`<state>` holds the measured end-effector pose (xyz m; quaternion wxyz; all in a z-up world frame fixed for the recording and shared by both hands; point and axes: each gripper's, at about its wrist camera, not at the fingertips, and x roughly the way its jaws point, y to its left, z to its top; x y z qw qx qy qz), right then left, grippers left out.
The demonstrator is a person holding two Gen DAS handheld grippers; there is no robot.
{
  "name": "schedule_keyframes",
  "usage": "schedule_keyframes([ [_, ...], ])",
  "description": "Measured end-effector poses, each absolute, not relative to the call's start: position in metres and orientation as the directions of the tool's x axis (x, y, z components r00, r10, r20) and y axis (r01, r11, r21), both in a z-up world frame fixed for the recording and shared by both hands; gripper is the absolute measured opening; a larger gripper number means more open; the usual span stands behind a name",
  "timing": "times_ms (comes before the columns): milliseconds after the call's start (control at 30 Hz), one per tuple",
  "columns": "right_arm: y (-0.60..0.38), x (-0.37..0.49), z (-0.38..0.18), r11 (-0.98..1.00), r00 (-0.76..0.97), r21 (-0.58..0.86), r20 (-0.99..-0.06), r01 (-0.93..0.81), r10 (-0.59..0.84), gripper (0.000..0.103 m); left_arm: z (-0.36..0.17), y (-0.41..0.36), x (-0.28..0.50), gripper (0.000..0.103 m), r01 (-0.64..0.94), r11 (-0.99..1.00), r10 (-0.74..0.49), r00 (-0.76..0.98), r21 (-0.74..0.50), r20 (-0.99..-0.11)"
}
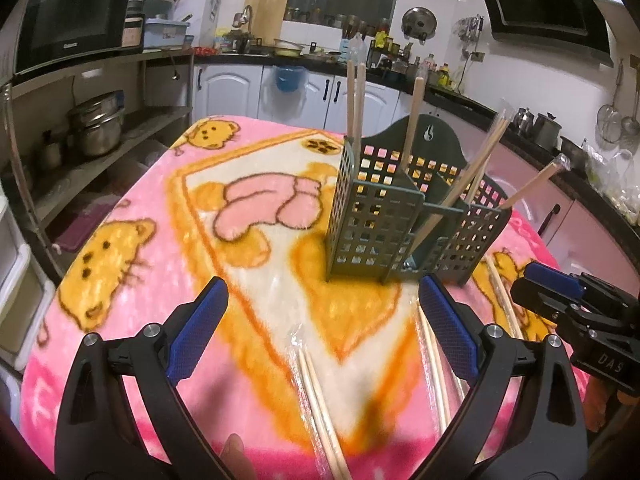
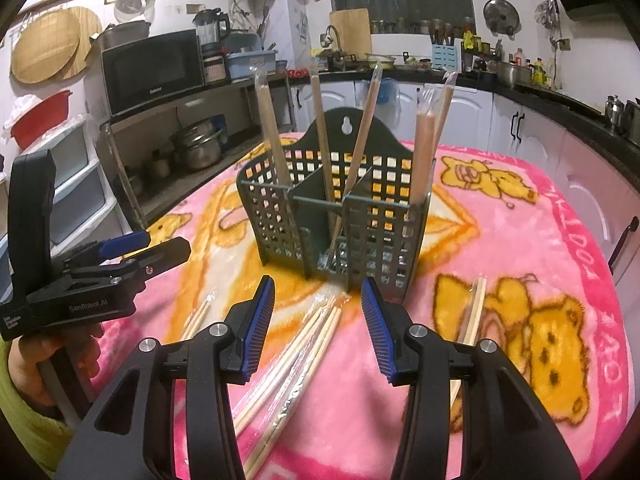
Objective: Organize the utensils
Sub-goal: 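Close the left gripper on a wrapped chopstick while the right gripper grasps another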
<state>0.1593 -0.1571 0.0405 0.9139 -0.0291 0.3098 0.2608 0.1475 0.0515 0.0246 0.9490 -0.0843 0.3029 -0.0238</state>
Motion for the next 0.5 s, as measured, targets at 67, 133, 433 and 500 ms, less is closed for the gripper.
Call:
schedule_keyframes([
  [67,-0.156,0.160,0.038,0.861,0.667,0.108,-0.587,-0.497,0.458,0.043,0.020,0.051,0.148,0.088,-0.006,0.985,-0.097,0.808,-0.174,-0.581],
  [133,-0.155,0.161,0.034,0.861,0.662,0.105,-0.596,-0.497,0.454,0.043,0.015,0.051,0.149,0.088,-0.008,0.985,-0.098,0.798,-0.173,-0.594],
  [433,-0.153,0.170,0.018,0.867,0.630,0.109,-0.644,-0.487,0.435,0.043,-0.006,0.049,0.153,0.088,0.020,0.979,-0.148,0.752,-0.201,-0.642],
  [500,-0.153,0.174,0.014,0.868,0.618,0.116,-0.657,-0.482,0.431,0.043,-0.011,0.048,0.154,0.088,0.025,0.977,-0.162,0.739,-0.213,-0.654],
])
